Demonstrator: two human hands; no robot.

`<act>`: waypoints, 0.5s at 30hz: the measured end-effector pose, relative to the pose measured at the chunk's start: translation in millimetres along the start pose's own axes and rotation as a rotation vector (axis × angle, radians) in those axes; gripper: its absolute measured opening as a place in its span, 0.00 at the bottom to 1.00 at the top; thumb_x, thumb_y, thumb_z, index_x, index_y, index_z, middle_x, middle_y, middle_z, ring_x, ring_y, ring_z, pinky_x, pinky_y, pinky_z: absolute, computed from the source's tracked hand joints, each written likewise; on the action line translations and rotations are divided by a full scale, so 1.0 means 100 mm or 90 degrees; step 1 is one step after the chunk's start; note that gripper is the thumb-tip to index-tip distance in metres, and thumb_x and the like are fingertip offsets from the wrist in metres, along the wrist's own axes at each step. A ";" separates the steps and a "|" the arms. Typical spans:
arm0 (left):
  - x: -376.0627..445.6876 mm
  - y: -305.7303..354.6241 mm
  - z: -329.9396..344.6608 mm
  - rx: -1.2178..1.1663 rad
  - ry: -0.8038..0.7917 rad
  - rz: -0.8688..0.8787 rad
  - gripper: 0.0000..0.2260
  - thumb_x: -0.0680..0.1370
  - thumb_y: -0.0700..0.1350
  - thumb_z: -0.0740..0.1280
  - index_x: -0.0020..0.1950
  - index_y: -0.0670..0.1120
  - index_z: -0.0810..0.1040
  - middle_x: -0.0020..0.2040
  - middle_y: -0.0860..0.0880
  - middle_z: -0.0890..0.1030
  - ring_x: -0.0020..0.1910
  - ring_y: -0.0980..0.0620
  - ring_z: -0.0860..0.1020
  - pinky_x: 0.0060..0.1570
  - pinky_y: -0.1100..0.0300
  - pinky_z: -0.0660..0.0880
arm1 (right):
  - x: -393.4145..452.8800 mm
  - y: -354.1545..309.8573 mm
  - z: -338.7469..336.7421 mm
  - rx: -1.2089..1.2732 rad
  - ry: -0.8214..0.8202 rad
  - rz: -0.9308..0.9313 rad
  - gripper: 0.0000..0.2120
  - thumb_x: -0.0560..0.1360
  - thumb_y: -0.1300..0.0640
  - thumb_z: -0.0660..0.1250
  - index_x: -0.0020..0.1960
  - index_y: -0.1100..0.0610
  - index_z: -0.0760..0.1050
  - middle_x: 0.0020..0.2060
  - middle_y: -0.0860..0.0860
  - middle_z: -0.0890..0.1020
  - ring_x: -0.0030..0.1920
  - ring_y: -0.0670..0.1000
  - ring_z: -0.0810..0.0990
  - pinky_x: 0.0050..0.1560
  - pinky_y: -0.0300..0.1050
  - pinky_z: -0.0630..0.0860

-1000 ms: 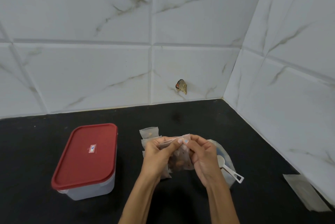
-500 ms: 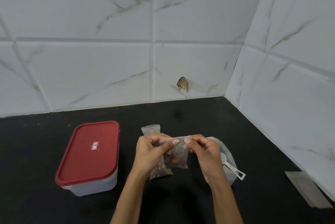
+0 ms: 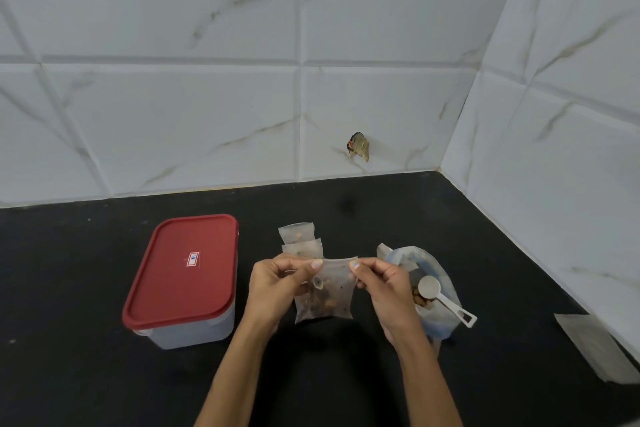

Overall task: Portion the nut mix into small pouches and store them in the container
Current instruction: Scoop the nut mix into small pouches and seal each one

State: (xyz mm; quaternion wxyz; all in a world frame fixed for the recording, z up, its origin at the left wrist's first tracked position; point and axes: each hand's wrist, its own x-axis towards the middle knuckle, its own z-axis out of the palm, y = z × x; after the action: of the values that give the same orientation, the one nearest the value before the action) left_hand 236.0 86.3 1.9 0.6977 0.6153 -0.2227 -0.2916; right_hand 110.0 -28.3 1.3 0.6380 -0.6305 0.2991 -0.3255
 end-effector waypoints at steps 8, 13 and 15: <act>-0.21 -0.27 -0.13 -0.036 0.049 -0.102 0.09 0.77 0.38 0.68 0.38 0.36 0.82 0.45 0.42 0.80 0.41 0.47 0.82 0.37 0.57 0.81 | -0.15 0.25 0.15 -0.041 -0.021 0.088 0.06 0.76 0.61 0.67 0.42 0.58 0.81 0.31 0.46 0.81 0.33 0.38 0.77 0.39 0.34 0.74; -0.20 -0.47 -0.13 0.033 0.072 -0.118 0.12 0.79 0.40 0.66 0.42 0.32 0.80 0.48 0.40 0.81 0.44 0.47 0.83 0.38 0.59 0.80 | -0.16 0.42 0.18 -0.098 0.000 0.134 0.05 0.76 0.57 0.66 0.45 0.56 0.81 0.40 0.51 0.84 0.44 0.45 0.81 0.45 0.37 0.76; -0.19 -0.54 -0.15 0.119 0.097 -0.085 0.11 0.79 0.41 0.66 0.41 0.36 0.81 0.46 0.42 0.81 0.44 0.50 0.82 0.41 0.61 0.80 | -0.15 0.49 0.20 -0.158 0.003 0.126 0.06 0.77 0.54 0.66 0.46 0.55 0.79 0.42 0.49 0.83 0.46 0.45 0.81 0.44 0.35 0.74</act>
State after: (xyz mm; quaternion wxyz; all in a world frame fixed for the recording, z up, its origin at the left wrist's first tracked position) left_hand 225.0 106.1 -52.6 0.6314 0.7114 -0.1537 -0.2676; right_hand 118.6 -4.1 -47.1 0.5832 -0.6713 0.3993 -0.2233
